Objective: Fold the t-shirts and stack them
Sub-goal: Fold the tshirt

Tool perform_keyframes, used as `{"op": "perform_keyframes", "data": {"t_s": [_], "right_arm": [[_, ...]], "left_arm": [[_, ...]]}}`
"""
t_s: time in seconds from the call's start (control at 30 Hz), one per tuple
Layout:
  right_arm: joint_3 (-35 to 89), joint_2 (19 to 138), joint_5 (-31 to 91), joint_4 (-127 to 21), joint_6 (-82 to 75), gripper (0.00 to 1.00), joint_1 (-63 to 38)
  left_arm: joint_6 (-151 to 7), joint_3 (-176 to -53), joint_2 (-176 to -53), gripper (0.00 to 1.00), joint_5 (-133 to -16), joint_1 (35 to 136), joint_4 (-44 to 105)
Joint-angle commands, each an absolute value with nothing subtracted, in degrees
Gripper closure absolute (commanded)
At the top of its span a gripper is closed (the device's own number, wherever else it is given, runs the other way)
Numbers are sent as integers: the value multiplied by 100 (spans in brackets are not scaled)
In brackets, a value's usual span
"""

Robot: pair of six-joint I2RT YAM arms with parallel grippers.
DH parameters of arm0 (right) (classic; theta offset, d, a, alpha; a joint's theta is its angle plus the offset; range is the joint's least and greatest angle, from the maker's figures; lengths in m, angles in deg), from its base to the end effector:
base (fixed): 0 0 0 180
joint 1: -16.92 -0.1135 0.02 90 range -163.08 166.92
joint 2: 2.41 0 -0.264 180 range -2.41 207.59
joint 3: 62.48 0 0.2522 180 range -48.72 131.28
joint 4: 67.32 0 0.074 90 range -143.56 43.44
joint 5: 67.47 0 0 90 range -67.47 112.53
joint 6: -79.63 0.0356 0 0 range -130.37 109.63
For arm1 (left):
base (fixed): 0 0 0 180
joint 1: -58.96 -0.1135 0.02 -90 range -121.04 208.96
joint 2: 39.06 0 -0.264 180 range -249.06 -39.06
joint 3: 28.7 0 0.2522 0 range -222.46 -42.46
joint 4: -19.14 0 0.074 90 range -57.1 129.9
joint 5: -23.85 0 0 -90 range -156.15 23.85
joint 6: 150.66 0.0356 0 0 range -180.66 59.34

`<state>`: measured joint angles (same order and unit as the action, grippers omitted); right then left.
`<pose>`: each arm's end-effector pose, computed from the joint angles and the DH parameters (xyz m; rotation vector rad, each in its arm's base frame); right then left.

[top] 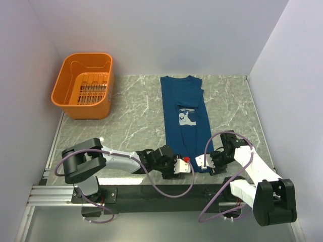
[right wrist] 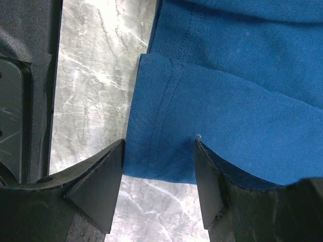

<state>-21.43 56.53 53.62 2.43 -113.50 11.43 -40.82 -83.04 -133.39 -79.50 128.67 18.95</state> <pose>0.1258 0.0306 0.1578 -2.1786 1.5461 0.4479 0.1021 -0.2998 0.1451 1.7419 1.5732 -0.7116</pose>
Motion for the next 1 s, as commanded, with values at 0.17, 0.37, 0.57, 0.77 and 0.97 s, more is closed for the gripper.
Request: {"op": "perform_keyframes", "data": {"t_s": [0.17, 0.37, 0.57, 0.77, 0.97], "right_arm": [[-2129, 5525, 5434, 181, -11373, 38, 1103], [-2094, 5516, 5443, 242, -11382, 40, 1095], [-2129, 5560, 5390, 182, -11303, 43, 1103], [-2103, 5587, 5408, 50, -11040, 64, 1095], [-2147, 5490, 5478, -12, -10943, 87, 1095]], "left_arm": [[-4361, -8483, -13574, 55, -7178, 12901, 1805], [-4317, -8500, -13662, 82, -7037, 12901, 1928], [-4474, -8588, -13645, 99, -7169, 12901, 1980], [-4642, -8799, -13645, 99, -7433, 12883, 2121], [-4809, -8747, -13575, 99, -7784, 12778, 2025]]}}
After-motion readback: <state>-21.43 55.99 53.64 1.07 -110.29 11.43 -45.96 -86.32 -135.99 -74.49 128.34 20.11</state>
